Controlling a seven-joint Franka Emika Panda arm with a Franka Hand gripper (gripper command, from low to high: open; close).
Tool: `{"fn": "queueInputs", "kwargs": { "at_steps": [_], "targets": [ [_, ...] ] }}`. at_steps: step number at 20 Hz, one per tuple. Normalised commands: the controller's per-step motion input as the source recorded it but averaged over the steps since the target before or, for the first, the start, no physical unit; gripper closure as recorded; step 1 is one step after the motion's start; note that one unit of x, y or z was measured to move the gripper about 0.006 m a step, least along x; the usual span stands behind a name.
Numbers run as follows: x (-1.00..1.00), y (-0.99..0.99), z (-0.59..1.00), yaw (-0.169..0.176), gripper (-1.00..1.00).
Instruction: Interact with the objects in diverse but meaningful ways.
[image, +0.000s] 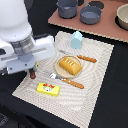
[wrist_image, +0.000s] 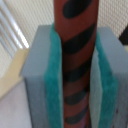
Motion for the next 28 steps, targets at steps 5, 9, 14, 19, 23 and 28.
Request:
{"fn": "queueInputs", "kwargs": {
  "at_steps": [5,9,14,19,23,28],
  "targets": [
    [0.17,-0.3,-0.33,0.011,-1.0],
    [0.02,-0.15,0.3,0.019,-1.0],
    [0.04,-0.04,1.0,0.03,-1.0],
    [0.14,0.0,1.0,0.038,-1.0],
    [0.36,0.0,1.0,0.048,-1.0],
    [0.79,0.0,0.61,0.053,-1.0]
  ]
}}
